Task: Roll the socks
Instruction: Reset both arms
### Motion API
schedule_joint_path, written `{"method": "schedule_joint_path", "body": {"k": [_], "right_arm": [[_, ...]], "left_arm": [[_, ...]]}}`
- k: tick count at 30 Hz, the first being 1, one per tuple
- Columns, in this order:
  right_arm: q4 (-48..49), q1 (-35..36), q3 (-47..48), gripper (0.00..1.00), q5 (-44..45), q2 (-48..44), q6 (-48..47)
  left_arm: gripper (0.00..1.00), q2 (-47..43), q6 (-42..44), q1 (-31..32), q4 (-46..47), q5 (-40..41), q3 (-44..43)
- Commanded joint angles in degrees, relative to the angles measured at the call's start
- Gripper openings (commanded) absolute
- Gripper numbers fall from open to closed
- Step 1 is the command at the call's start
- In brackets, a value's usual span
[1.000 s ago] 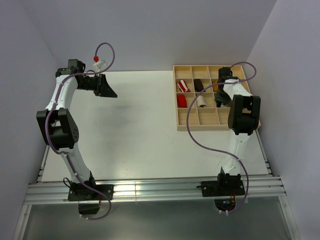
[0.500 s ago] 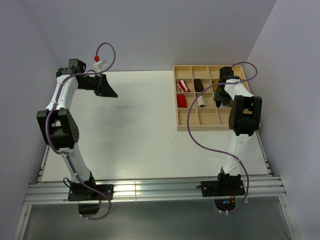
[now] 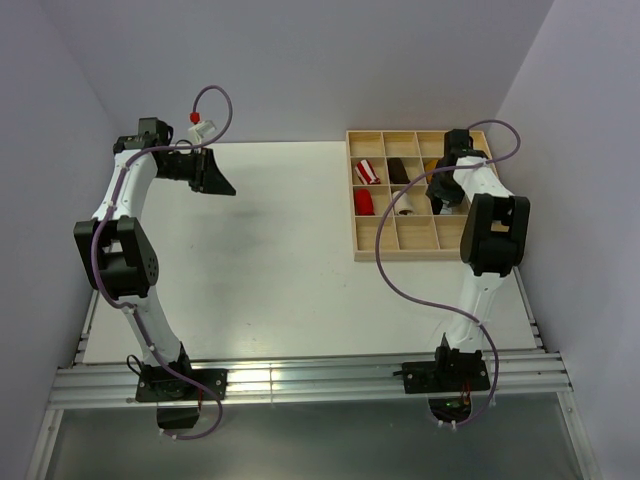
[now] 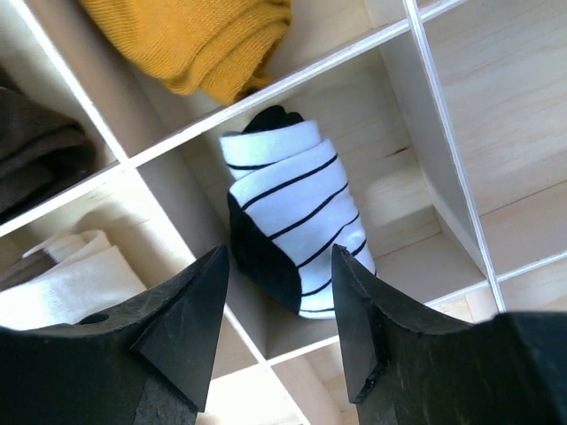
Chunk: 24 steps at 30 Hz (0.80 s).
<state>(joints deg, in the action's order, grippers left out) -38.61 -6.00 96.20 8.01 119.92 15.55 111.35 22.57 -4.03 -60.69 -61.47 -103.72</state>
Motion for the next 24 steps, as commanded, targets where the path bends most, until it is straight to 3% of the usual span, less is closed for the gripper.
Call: {"method": "schedule_joint_path", "body": {"k": [1, 15, 24], "right_arm": [[-0.76, 0.02, 0.74, 0.58, -3.26, -3.90, -0.08], [2.75, -0.15, -2.78, 0.58, -2.48, -10.84, 0.88], [4.15, 0.02, -7.25, 0.58, -5.19, -26.47, 2.37]], "left_arm": [[0.29, -1.13, -1.12, 0.60, 0.57, 0.21, -1.22], [0.29, -1.66, -2.26, 1.92, 1.27, 1.53, -1.13], [0.30, -4.12, -3.23, 2.27, 1.79, 5.22, -1.22]]}}
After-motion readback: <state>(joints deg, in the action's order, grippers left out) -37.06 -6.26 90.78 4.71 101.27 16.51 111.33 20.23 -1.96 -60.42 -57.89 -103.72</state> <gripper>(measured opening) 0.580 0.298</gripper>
